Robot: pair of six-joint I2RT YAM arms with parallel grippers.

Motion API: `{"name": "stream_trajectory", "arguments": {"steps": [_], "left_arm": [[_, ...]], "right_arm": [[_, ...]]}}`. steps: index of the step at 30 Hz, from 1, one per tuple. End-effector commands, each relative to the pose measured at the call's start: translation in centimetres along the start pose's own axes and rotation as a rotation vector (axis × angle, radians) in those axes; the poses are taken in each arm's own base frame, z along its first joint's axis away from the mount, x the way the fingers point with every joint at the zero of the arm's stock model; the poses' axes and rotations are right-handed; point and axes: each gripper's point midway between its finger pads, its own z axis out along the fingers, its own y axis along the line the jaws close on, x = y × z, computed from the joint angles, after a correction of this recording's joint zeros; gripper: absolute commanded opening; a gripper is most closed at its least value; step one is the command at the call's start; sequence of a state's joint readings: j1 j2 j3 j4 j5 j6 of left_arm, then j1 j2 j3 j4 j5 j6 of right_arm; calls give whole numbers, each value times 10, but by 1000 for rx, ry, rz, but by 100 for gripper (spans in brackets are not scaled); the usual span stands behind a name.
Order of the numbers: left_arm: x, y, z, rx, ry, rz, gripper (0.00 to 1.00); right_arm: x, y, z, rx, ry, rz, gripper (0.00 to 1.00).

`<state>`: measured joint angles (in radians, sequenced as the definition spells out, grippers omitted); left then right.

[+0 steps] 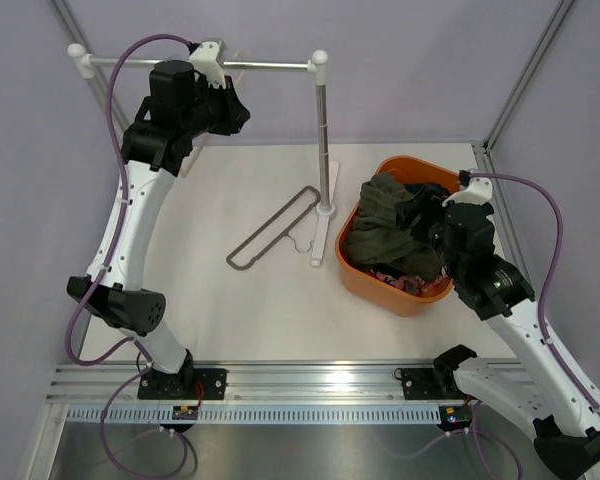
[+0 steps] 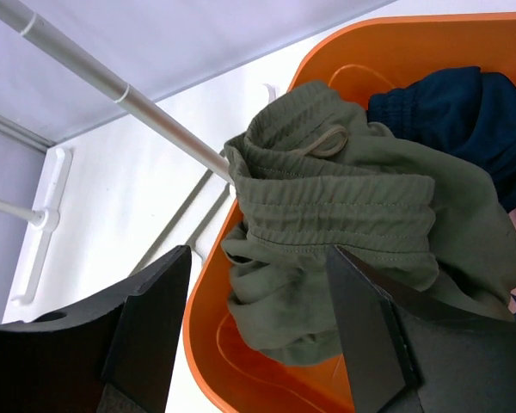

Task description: Remove the shorts from the hanger

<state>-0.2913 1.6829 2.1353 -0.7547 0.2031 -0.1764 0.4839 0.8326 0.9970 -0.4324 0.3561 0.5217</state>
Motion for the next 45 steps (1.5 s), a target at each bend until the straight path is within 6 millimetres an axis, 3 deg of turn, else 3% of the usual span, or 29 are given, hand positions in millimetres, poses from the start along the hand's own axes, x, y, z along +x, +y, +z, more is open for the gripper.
{"name": "stream_trajectory", "arguments": {"steps": [1, 3, 4, 6, 7, 9, 10, 13, 15, 16, 23, 27, 34, 38, 45], "left_arm": [[4, -18, -9, 47, -15, 45, 17], [15, -34, -15, 23, -5, 111, 25], [40, -47, -12, 22, 54, 137, 27], [51, -41, -18, -65, 62, 138, 37], [81, -36, -12, -80, 127, 128, 41], [99, -37, -14, -102, 124, 98, 44], [119, -37, -16, -107, 134, 99, 45], [152, -24, -16, -167, 173, 95, 51], [192, -13, -9, -211, 263, 111, 52], [192, -13, -6, -218, 258, 114, 52], [277, 11, 26, -305, 508, 140, 54], [309, 19, 41, -329, 594, 147, 54], [347, 27, 61, -336, 698, 124, 54], [363, 35, 68, -317, 728, 82, 53], [370, 48, 78, -286, 741, 23, 52]], "right_arm": [[-22, 12, -7, -37, -37, -14, 73], [-22, 13, -6, -38, -33, -20, 73], [-24, 15, -7, -45, -35, -20, 73], [-26, 17, -8, -52, -37, -20, 73], [-28, 18, -9, -56, -38, -19, 74], [-29, 20, -11, -66, -37, -19, 74], [-30, 21, -11, -67, -39, -20, 74], [-32, 22, -12, -72, -38, -22, 75], [-31, 24, -10, -76, -30, -27, 75], [-31, 25, -10, -81, -29, -27, 75], [-33, 27, -10, -85, -25, -41, 76], [-34, 27, -12, -85, -29, -45, 76], [-32, 22, -15, -78, -28, -49, 77], [-33, 22, -17, -82, -33, -52, 78], [-32, 21, -19, -83, -32, -55, 77]]}}
